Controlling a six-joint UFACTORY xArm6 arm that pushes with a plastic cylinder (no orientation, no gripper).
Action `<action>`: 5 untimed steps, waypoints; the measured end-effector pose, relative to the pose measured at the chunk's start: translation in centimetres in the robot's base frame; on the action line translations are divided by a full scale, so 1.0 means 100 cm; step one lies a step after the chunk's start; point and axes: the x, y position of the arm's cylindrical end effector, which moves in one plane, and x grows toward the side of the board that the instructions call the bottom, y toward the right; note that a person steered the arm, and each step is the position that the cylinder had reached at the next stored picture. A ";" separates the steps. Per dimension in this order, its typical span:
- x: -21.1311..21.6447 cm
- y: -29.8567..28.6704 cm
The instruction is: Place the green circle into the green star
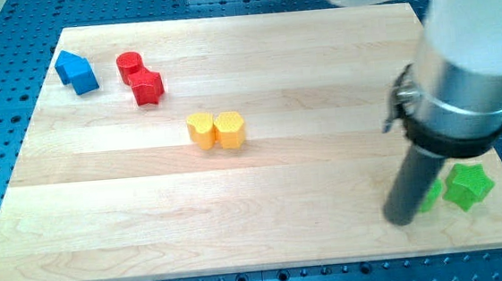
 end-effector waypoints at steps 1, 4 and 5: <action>0.000 -0.009; -0.025 0.003; -0.027 0.003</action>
